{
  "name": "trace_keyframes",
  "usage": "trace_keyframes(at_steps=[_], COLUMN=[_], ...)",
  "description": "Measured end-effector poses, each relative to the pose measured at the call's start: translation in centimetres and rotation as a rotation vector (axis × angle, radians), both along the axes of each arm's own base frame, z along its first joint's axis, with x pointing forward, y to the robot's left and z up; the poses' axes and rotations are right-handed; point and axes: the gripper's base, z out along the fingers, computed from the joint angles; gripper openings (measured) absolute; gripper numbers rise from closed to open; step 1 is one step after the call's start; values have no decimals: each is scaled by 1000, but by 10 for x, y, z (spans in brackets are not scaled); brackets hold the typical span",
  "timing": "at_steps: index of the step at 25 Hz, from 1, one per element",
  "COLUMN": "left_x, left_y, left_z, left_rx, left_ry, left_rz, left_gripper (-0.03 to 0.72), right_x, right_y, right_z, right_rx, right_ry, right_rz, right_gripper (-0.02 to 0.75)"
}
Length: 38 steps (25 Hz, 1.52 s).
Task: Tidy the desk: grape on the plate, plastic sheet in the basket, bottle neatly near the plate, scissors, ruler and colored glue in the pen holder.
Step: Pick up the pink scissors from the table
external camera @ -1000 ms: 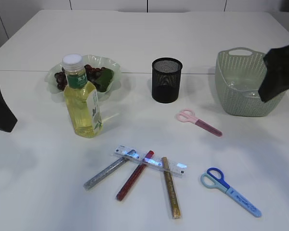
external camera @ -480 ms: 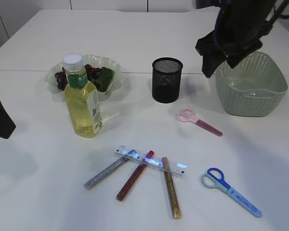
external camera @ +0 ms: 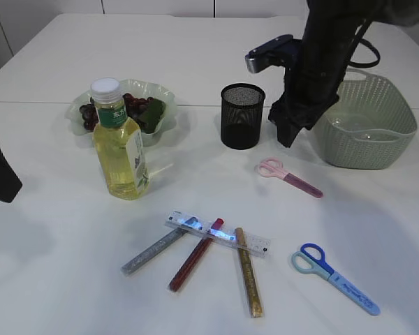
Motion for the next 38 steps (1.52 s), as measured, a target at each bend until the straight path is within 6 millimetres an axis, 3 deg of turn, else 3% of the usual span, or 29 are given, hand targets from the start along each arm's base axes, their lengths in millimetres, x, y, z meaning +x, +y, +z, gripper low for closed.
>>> trace_keyframes(at_steps=[6,27,38], left_x=[0,0,1], left_y=[0,0,0], left_z=[0,0,0], left_rx=[0,0,-1], left_ry=[-1,-1,-8], left_rz=[-2,-2,0], left_gripper=[550,542,541], right_x=[6,20,25], right_y=[2,6,-1], right_z=[-30,-95,-99], right_rx=[-29,-50,-44], right_ry=[57,109,89], right_rz=[56,98,81], right_gripper=[479,478,477])
